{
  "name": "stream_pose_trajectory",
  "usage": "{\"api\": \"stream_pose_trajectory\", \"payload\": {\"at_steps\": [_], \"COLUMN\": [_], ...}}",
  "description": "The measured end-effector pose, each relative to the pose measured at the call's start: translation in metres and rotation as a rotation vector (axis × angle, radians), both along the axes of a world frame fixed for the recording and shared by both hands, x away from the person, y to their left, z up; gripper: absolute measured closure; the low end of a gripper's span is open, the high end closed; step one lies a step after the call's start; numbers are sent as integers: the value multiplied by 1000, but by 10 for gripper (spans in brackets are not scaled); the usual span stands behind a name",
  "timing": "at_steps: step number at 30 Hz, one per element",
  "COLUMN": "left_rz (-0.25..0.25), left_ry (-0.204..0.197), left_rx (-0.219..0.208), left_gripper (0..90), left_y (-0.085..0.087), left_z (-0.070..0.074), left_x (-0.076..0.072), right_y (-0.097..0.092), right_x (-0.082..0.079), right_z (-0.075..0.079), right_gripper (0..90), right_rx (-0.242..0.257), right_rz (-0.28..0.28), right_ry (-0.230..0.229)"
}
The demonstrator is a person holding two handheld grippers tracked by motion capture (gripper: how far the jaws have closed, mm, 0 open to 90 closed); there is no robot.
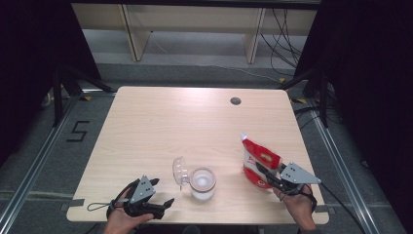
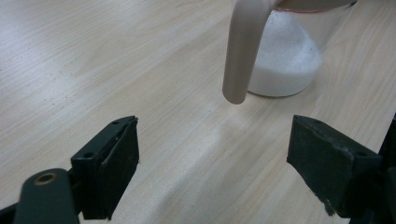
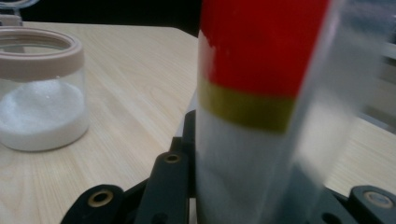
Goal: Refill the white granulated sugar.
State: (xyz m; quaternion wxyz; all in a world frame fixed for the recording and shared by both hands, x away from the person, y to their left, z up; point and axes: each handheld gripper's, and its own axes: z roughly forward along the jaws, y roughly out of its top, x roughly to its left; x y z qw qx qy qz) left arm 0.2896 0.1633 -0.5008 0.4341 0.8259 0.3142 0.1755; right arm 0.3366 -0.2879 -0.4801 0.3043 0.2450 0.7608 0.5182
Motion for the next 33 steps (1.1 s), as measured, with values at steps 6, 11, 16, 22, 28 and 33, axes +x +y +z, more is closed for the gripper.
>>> {"api": "stream_pose_trajectory", "payload": {"at_steps": [6, 11, 16, 22, 28, 33], "left_rz": [-4, -10, -5, -1, -10, 7], "left_ry": [-5, -4, -3, 7, 1, 2], "left_rx": [13, 10, 6, -14, -5, -35], "left_gripper": [164, 164, 164, 164, 163, 163], "left_y": [0, 0, 0, 0, -3, -4], "left_z": [0, 0, 0, 1, 2, 2], "left_x": [1, 1, 1, 2, 1, 0], "right_y": [-3, -4, -4, -7, -11, -11], "right_x": [-7, -8, -11, -22, -37, -45], "right_z": [-2, -3, -1, 4, 8, 11], "right_gripper": [753, 704, 581, 438, 388, 364], "right_rx": [21, 40, 46, 91, 106, 78], "right_rz": [-17, -38, -80, -128, -199, -210], "right_ry": [23, 20, 52, 96, 113, 92]}}
